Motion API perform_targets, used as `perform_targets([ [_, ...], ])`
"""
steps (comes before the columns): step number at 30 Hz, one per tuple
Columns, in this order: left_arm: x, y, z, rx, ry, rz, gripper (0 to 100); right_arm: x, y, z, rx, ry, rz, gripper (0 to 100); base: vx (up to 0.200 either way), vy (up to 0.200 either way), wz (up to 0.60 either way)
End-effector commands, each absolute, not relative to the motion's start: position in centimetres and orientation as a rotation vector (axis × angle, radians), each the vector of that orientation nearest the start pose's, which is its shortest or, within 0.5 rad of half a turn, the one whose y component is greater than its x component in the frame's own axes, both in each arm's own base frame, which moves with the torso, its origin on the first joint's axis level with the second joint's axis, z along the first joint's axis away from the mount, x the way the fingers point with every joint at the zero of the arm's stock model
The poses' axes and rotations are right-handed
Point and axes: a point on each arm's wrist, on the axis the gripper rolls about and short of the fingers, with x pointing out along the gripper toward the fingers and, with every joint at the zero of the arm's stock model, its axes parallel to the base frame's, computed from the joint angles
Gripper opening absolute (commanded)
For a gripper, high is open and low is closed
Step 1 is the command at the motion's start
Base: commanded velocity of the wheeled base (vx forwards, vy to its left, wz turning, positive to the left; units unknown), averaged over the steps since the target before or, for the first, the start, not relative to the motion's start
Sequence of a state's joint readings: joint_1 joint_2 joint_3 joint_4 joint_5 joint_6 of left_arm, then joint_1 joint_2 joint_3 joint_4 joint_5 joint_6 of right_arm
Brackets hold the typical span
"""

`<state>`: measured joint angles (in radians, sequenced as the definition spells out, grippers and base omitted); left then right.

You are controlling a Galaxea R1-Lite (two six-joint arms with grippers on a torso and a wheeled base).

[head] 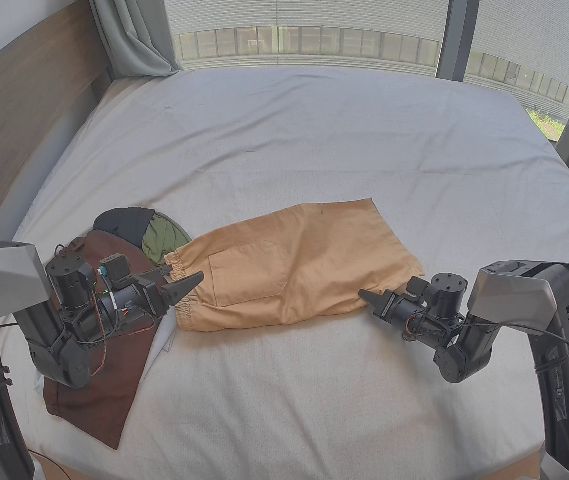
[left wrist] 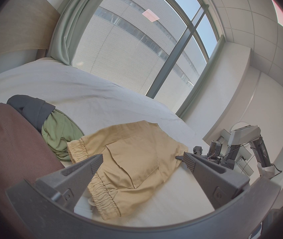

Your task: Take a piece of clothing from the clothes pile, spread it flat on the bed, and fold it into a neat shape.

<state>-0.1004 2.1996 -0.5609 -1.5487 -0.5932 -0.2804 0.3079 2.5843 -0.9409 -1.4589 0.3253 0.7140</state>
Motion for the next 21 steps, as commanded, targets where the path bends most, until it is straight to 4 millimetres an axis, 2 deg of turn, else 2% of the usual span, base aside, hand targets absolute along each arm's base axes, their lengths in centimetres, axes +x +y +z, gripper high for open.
perform_targets([
  [1, 33.6, -4.5, 5.4, -0.294, 0.188, -0.694, 100, 39.0, 13.1, -3.2, 0.686, 0.401, 0.537, 0, 0.0, 0.0, 0.0],
  [13, 33.4, -4.3, 5.4, -0.293, 0.197, -0.741, 100, 36.4, 12.3, -0.7, 0.66, 0.42, 0.532, 0, 0.0, 0.0, 0.0],
  [21, 33.4, -4.4, 5.3, -0.294, 0.2, -0.741, 100, 35.8, 12.0, -1.1, 0.659, 0.449, 0.518, 0, 0.0, 0.0, 0.0],
])
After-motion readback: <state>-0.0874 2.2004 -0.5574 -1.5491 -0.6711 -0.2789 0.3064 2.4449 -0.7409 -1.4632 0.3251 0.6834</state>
